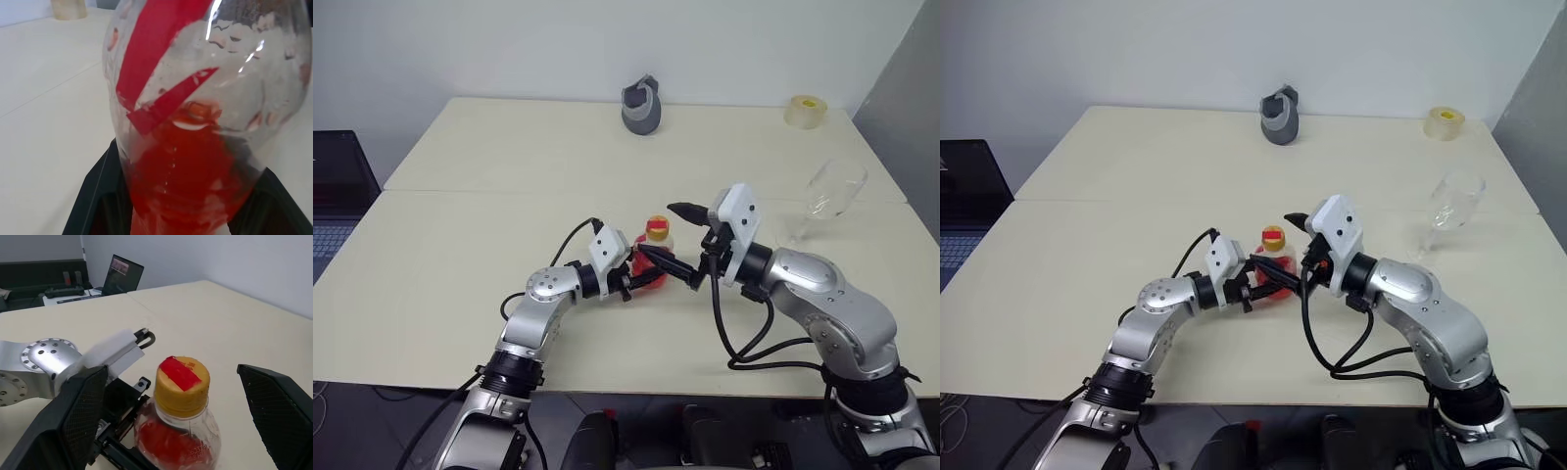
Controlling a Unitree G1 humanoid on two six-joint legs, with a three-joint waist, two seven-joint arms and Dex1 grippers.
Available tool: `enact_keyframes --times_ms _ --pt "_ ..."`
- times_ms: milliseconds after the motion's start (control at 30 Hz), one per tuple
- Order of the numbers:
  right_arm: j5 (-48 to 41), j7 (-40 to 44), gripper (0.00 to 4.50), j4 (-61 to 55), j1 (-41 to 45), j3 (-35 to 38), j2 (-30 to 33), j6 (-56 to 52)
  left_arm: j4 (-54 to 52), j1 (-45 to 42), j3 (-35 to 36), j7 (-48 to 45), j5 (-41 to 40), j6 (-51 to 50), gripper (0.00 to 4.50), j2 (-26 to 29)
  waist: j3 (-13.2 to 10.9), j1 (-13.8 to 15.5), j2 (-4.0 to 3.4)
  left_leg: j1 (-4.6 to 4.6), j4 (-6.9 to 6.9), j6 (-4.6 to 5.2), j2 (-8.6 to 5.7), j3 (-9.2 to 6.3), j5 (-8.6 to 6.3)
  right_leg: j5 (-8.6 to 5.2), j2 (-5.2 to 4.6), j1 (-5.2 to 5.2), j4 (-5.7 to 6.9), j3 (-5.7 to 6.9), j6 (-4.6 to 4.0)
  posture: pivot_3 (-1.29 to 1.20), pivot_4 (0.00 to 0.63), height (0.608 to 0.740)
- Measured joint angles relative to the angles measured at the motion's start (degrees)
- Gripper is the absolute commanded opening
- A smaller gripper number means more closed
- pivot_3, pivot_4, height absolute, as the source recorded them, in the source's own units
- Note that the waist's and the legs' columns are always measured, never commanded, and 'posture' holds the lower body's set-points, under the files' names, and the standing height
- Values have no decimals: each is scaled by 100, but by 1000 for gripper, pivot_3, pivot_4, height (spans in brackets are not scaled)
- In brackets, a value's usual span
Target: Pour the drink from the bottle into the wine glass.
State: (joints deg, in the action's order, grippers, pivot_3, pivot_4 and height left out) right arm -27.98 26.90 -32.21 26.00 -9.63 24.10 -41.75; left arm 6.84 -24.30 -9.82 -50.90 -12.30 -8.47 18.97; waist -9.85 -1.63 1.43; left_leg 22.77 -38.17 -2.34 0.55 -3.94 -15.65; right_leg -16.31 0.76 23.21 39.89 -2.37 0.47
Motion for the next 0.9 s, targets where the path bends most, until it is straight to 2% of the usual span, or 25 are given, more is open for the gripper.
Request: enact_keyframes --times_ms 67,300,333,500,600,667,800,900 --pt "58 16 3880 28 0 -66 -23 37 2 0 -1 -7 15 25 1922 1 0 -1 0 0 0 0 0 1 0 0 0 0 -1 -1 0 0 150 740" --pt "244 68 1321 135 1 -112 -72 166 18 1 -3 -38 62 50 1909 0 0 -1 0 1 0 0 -1 0 0 0 0 0 -1 0 0 0 150 740" --pt "254 81 1209 149 1 -114 -78 185 18 1 -2 -39 63 53 1872 1 0 -1 0 1 0 0 0 0 0 0 0 0 -1 0 0 0 150 740" --pt "317 429 1210 362 36 -164 24 432 17 46 -4 -72 83 55 1615 10 0 -3 0 0 0 0 -1 2 0 0 0 0 -2 -1 0 0 150 740" --pt "337 1330 1210 904 291 -245 373 915 9 106 -83 -178 85 73 1476 64 -2 -5 -2 -2 0 1 -3 4 0 0 1 0 -2 4 0 0 150 740" --pt "367 2345 1210 1499 708 -351 796 1441 -42 121 -176 -328 99 125 1364 118 -5 -6 -3 -5 1 1 -2 10 -1 0 3 0 -2 9 0 0 150 740" --pt "428 3831 1210 2553 1532 -654 1136 2133 -127 119 -324 -502 108 153 1206 225 -6 -10 -4 -9 4 2 3 13 -1 0 4 -1 -3 7 -1 0 150 740" --pt "423 4449 1210 2993 1890 -732 1193 2233 -181 117 -391 -571 111 153 1132 229 -7 -7 -5 -4 4 2 5 6 -1 0 3 -1 -8 2 -1 0 150 740"
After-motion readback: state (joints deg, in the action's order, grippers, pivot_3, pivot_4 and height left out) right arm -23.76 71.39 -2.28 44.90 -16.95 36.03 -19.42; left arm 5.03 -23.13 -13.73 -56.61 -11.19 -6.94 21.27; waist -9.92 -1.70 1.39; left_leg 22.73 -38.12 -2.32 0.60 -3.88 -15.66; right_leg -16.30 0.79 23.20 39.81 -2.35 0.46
